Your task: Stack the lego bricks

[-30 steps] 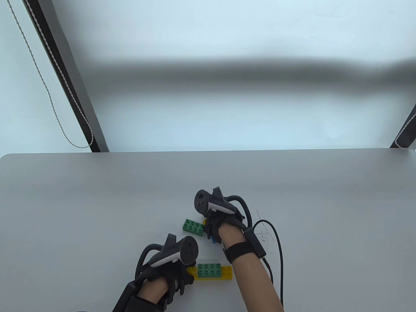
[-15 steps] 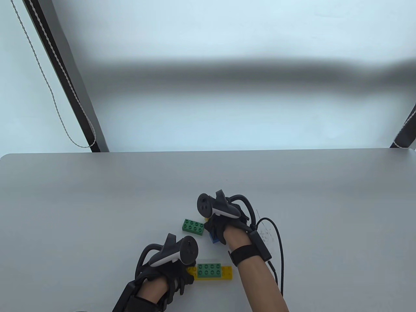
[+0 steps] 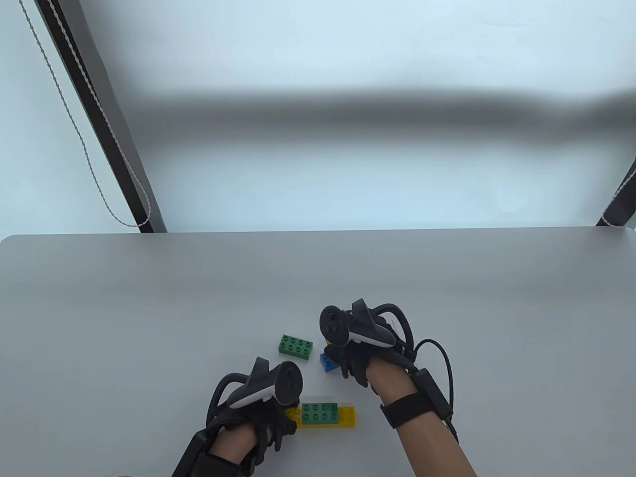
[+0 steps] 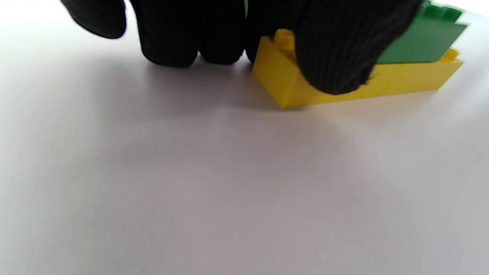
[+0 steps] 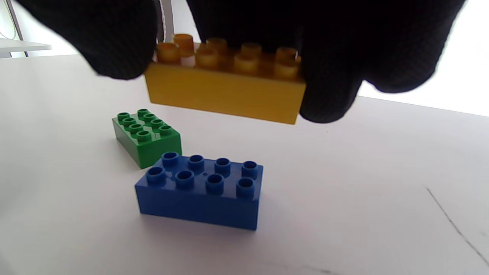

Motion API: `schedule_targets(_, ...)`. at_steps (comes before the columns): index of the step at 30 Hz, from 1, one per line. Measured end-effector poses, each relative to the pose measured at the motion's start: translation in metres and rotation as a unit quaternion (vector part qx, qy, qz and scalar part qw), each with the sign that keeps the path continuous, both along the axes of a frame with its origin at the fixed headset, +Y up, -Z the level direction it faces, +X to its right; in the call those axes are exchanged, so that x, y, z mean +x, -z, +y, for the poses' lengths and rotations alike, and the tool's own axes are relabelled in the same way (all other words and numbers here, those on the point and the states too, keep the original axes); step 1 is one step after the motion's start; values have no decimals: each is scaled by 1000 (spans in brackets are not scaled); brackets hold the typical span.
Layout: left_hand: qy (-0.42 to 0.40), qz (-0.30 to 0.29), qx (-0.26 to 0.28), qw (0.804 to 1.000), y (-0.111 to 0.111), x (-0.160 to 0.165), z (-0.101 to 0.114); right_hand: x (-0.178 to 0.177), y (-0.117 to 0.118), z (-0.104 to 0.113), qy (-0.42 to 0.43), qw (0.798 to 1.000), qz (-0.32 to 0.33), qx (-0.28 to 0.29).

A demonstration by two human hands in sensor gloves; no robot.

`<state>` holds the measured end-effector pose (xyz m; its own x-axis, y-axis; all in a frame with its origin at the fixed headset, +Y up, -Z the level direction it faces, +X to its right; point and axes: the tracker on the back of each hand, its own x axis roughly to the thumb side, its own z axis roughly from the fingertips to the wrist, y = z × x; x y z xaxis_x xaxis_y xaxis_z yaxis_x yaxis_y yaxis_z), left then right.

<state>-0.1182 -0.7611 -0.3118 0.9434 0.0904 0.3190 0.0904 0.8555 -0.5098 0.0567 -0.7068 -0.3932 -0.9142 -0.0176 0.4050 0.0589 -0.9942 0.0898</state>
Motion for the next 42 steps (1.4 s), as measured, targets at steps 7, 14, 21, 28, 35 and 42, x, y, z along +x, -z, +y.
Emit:
schedule_targets(7,-3,1,3,1000,-1,-1,-1,22,-38,5,39,999,-2,-1)
schedule_targets(14,-7,5,5,1000,-2,-2,-1,35,-69,5,45,999,-1,11)
schedule_targets(21,-9,7,5,1000,-2,-2,-2,47,-91,-8,47,999,-9,8)
schedule_targets(28,-10,7,6,1000,-3,-3,-2,54,-97,-23,49,999,-13,-8)
schedule_targets(35,-12,8,5,1000,-3,-3,-2,56,-97,-38,40,998,-14,-43)
schedule_targets(42,-12,8,4,1000,-3,-3,-2,53,-96,-45,19,998,-14,-56)
